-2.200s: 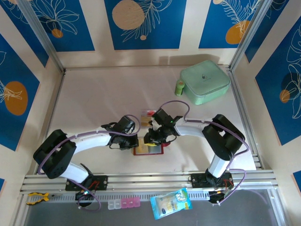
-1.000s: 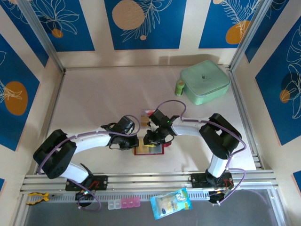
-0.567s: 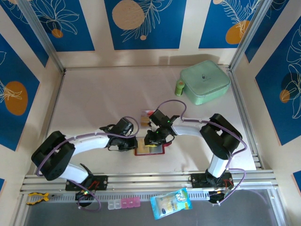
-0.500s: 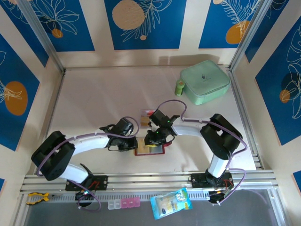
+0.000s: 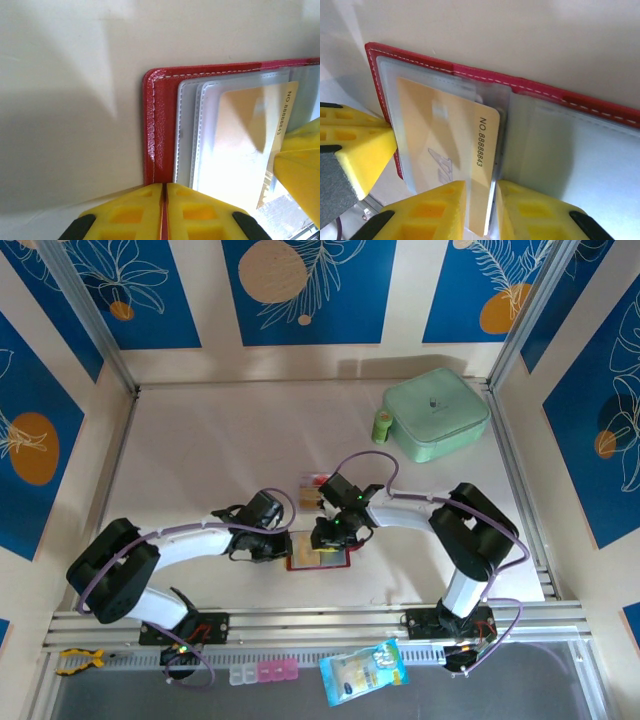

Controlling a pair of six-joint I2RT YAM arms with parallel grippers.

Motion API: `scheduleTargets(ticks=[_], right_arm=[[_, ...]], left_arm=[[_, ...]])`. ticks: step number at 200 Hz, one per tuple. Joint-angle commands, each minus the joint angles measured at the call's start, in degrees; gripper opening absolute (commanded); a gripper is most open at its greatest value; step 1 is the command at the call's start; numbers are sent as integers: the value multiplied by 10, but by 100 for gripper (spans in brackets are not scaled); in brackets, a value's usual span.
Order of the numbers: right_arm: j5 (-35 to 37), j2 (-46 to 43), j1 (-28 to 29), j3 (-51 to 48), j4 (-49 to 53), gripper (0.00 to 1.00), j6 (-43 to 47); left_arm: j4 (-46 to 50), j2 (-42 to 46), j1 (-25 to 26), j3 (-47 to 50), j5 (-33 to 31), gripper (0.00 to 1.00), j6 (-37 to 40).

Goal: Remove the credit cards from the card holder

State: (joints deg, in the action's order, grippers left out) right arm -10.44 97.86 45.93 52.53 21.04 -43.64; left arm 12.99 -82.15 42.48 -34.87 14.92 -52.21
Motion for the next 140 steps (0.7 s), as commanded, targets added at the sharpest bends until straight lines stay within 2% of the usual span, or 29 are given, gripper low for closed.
scheduleTargets(ticks=[1, 70, 140], right_arm=[[8, -22, -5, 12, 30, 24, 10], [-26, -31, -7, 1, -1, 24, -6], [-50, -15, -9, -13, -36, 24, -20]], left_arm=[[28, 7, -6, 1, -6, 12, -3], [3, 15, -2, -19, 17, 7, -14], [-19, -1, 8, -28, 28, 6, -22]])
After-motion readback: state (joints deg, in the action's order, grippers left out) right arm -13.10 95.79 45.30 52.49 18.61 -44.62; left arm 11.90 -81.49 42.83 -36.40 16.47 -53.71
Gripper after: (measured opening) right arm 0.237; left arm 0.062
